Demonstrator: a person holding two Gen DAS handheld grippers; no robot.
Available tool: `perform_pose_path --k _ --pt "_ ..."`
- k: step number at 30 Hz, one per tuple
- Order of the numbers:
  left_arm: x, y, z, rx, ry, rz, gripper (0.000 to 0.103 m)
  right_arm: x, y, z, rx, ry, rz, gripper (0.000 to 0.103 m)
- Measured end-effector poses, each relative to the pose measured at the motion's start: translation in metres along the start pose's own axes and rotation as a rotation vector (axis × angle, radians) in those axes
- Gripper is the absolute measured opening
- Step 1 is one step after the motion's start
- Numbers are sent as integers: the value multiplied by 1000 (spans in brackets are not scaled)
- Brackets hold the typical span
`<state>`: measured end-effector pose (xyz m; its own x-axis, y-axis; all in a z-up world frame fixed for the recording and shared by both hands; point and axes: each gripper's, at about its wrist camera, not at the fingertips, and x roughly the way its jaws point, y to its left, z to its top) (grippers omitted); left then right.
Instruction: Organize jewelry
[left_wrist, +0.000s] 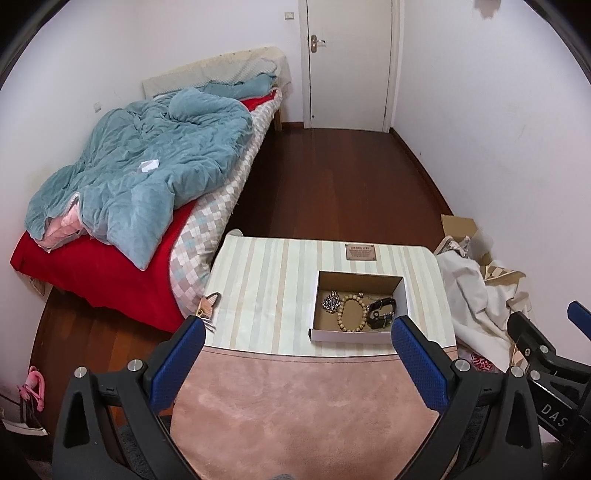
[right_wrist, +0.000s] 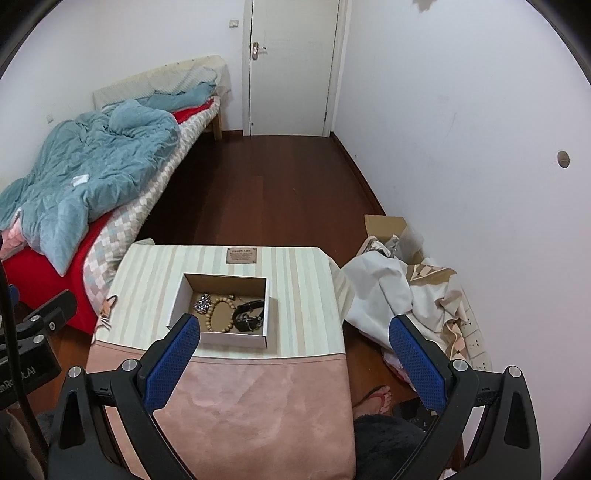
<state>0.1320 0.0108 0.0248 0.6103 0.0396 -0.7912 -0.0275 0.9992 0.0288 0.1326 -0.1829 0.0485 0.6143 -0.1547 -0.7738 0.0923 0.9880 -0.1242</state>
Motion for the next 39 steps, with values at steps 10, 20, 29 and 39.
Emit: perform_pose_path --k 10,20,29,39 --pt "20 -3 1 1 42 -7 103 19 3 3 -10 33 -6 103" --pt "24 -2 0 2 47 -2 103 23 6 1 -14 44 4 103" --pt "25 -2 -1 7 45 3 103 21 10 1 -14 43 9 103" --pt "24 0 -3 9 47 1 103 18 9 0 -17 46 16 103"
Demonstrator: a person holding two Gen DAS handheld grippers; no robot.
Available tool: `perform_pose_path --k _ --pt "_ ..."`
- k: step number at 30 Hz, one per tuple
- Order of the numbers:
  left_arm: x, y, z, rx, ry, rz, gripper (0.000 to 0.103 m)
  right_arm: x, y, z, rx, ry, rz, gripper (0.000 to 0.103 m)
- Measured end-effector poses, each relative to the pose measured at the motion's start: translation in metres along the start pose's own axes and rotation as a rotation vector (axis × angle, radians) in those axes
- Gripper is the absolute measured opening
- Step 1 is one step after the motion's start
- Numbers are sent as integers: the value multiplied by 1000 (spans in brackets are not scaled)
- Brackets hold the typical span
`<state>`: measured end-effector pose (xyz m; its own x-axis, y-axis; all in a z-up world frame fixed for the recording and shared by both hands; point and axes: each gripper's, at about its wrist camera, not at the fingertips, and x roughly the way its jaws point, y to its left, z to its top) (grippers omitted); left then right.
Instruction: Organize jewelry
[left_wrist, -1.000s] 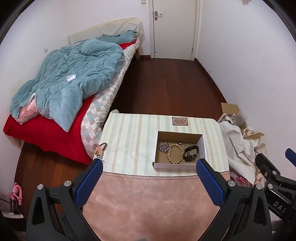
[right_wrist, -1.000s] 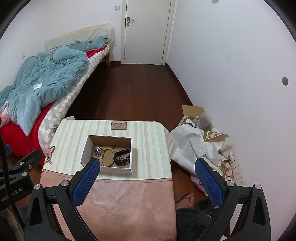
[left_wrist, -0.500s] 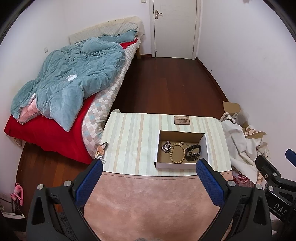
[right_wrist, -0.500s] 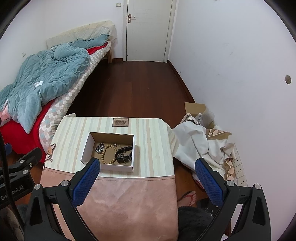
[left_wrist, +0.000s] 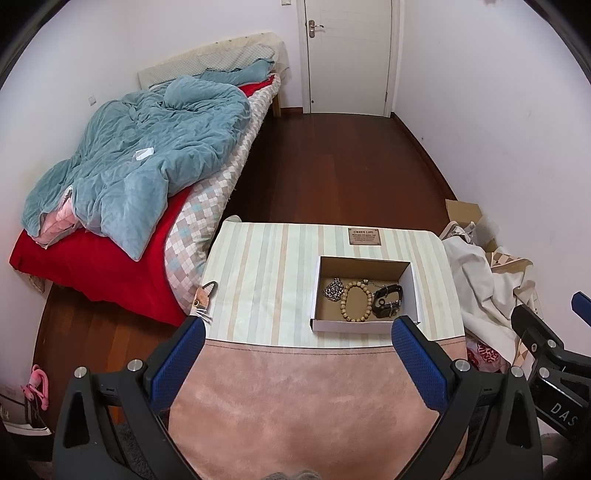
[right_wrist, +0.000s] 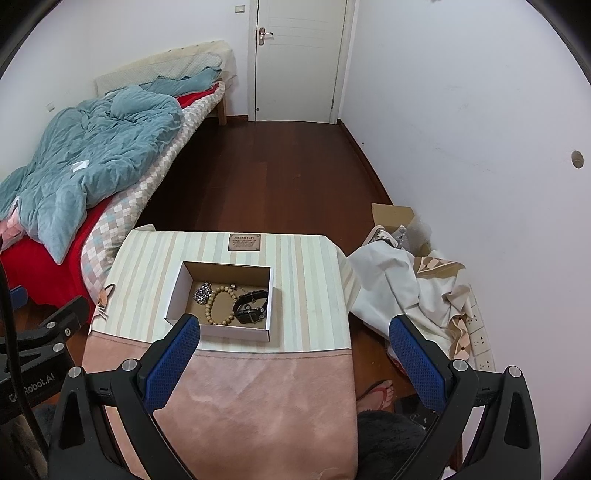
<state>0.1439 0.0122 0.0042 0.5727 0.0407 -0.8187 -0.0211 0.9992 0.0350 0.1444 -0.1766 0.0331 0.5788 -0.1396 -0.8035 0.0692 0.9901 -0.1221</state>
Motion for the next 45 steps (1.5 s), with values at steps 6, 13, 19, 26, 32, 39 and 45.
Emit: perform_pose_path --k 6,13,19,26,32,39,45 --pt "-3 0 -5 13 -4 -3 103 0 0 -2 0 2 6 103" --pt "-6 -1 -8 24 -7 -13 103 3 -3 -5 3 9 7 103" --pt "-6 0 -9 28 -9 -13 103 3 -5 -6 2 12 6 103" --pt "-8 -2 -9 28 -8 -15 103 3 -4 -6 2 12 7 103" --pt "-9 -1 -10 28 -9 -20 103 4 -5 -8 1 12 5 103" --pt "-10 -2 -11 29 -12 -20 103 3 -4 -8 1 13 4 103" --pt "-11 -2 -11 28 -11 -18 103 2 -4 -10 -3 13 1 103"
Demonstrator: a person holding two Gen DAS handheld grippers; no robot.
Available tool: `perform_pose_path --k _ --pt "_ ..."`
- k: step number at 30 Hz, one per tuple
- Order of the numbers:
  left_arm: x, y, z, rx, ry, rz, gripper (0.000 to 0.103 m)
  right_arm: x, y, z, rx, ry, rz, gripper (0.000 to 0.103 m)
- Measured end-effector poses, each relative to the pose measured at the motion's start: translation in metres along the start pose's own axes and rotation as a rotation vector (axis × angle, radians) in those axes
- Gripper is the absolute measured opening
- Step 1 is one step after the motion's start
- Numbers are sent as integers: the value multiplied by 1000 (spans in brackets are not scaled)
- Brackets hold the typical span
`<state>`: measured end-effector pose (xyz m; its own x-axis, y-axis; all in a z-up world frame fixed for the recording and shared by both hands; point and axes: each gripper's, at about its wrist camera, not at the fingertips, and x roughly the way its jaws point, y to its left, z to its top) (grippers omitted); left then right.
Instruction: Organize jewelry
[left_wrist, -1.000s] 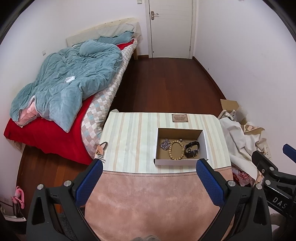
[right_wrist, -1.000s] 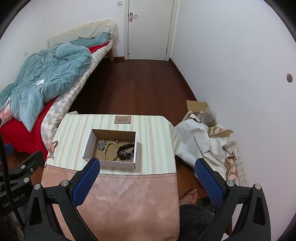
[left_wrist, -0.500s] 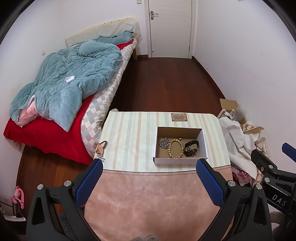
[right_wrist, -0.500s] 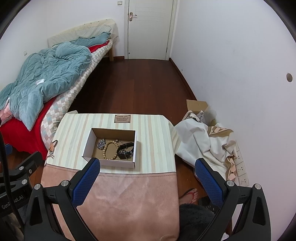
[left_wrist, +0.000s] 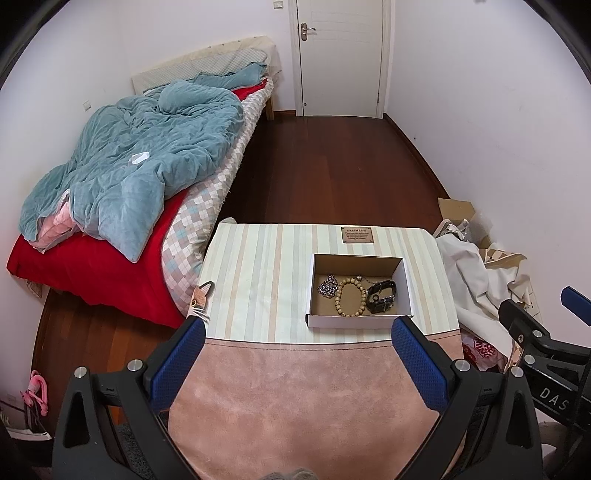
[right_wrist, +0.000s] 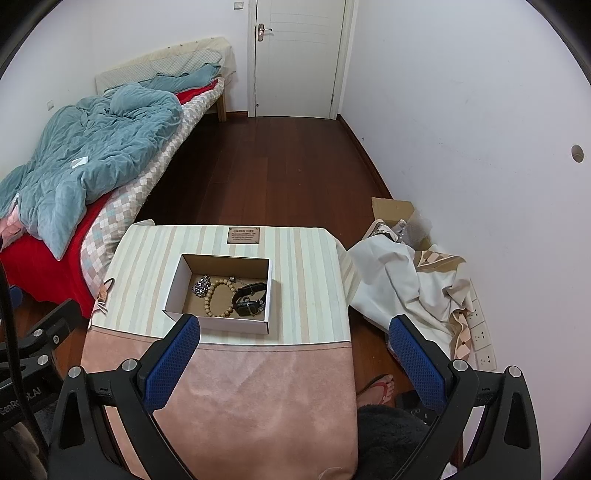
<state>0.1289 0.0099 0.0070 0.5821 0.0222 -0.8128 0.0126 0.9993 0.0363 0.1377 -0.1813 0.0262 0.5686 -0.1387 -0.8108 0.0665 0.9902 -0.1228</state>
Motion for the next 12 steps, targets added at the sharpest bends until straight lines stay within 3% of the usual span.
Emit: perform_pose_path --k 12 --pt "-1 0 -1 -7 -3 -15 103 -1 1 -1 2 4 2 103"
